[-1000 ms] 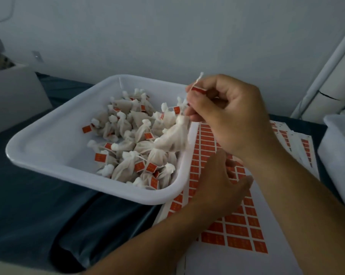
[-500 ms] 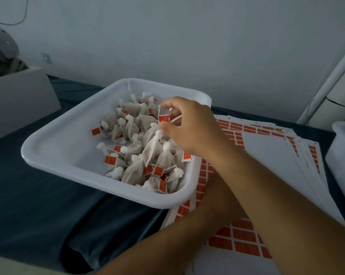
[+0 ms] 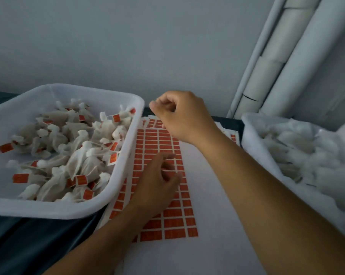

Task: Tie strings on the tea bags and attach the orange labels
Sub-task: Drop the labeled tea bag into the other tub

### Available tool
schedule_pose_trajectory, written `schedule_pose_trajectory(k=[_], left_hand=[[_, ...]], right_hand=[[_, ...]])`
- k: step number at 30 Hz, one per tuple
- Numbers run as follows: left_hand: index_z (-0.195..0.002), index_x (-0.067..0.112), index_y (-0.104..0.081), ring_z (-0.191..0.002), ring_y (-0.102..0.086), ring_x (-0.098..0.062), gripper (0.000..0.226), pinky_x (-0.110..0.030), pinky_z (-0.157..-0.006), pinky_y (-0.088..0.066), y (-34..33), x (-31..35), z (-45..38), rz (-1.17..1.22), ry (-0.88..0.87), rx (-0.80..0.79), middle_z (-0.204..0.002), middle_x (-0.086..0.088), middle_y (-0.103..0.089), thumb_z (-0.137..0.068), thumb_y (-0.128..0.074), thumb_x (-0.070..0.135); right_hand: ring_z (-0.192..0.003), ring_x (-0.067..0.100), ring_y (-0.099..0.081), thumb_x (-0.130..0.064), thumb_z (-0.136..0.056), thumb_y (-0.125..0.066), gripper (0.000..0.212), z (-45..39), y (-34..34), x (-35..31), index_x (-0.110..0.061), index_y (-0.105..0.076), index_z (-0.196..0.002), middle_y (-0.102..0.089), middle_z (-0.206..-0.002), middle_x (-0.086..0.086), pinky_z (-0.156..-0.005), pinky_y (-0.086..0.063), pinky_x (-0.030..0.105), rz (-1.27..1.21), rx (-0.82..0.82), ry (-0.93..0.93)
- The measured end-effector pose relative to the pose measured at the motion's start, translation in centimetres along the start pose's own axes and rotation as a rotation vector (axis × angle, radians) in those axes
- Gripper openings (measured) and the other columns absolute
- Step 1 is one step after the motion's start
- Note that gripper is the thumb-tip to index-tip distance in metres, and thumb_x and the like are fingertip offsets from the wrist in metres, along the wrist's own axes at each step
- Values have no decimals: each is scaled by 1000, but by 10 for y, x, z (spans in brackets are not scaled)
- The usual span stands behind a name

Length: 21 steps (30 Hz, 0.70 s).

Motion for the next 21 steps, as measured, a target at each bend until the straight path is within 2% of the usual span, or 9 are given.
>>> schedule_pose_trajectory(k=[3, 7, 9, 11, 13, 14, 16, 19, 21], left_hand=[[-121, 50, -46, -84, -68, -3, 39, -7, -53, -50, 2, -5, -4, 4, -2, 25, -105, 23, -60, -96, -69, 31], [-120, 49, -47, -85, -67, -4, 38, -4, -48, -45, 2, -6, -6, -36, -34, 41, -104, 24, -59, -95, -70, 32], [-120, 48, -46, -85, -66, -4, 38, -5, -48, -45, 2, -5, -6, -65, -36, 45, -104, 24, -59, -95, -69, 32], [-120, 46, -46, -85, -66, -4, 37, -7, -52, -45, 2, -5, -6, -70, -38, 41, -103, 23, -59, -95, -69, 31], [-121, 45, -46, -84, -65, -4, 37, -7, -54, -45, 2, -6, -6, -86, -53, 45, -103, 23, -59, -95, -69, 31], [-121, 44, -46, -84, -65, -4, 37, -7, -53, -44, 2, -6, -6, -82, -46, 42, -103, 22, -59, -95, -69, 30], [-121, 44, -46, -83, -64, -4, 36, -7, -52, -43, 2, -5, -6, -70, -46, 31, -102, 23, -58, -96, -68, 30], [-120, 43, -46, -82, -63, -2, 35, -6, -49, -42, 0, -3, -5, -75, -58, 25, -99, 25, -56, -96, -68, 29], [-120, 43, -46, -82, -62, -2, 35, -5, -50, -42, 0, -2, -4, -86, -62, 23, -99, 26, -55, -96, -67, 29]], right_hand=[[-73, 25, -72, -36, -103, -54, 41, -1, 39, 49, -4, -72, -86, -74, -82, 11, -72, -59, 39, 105, 83, -131], [-66, 27, -64, -29, -99, -52, 43, 9, 98, 127, -5, -59, -64, -64, -69, 16, -69, -53, 36, 237, 169, -346], [-69, 29, -59, -26, -97, -50, 39, 21, 126, 163, -4, -60, -67, -62, -70, 15, -67, -51, 36, 281, 203, -463], [-75, 33, -62, -25, -94, -49, 31, 37, 151, 199, -7, -60, -72, -63, -74, 13, -65, -45, 33, 282, 224, -592], [-86, 35, -71, -30, -91, -54, 27, 58, 169, 233, -8, -69, -91, -73, -90, 13, -67, -48, 33, 276, 202, -744], [-86, 34, -73, -35, -91, -57, 32, 68, 174, 249, -7, -71, -99, -75, -94, 13, -68, -52, 35, 294, 163, -816], [-78, 31, -73, -39, -92, -64, 37, 89, 183, 273, -5, -70, -104, -75, -89, 15, -67, -56, 34, 382, 60, -926], [-69, 28, -71, -28, -88, -75, 29, 112, 188, 294, -4, -66, -102, -72, -86, 17, -57, -55, 31, 403, -16, -1006], [-67, 30, -72, -23, -87, -73, 23, 118, 187, 299, -4, -66, -98, -73, -84, 18, -55, -56, 31, 453, -57, -1010]])
Point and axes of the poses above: each hand's wrist, its own z-axis away from the middle knuckle, its own y-axis out of the back of the hand, x = y × z, the point moved 8 cm from there along -z, towards the middle knuckle
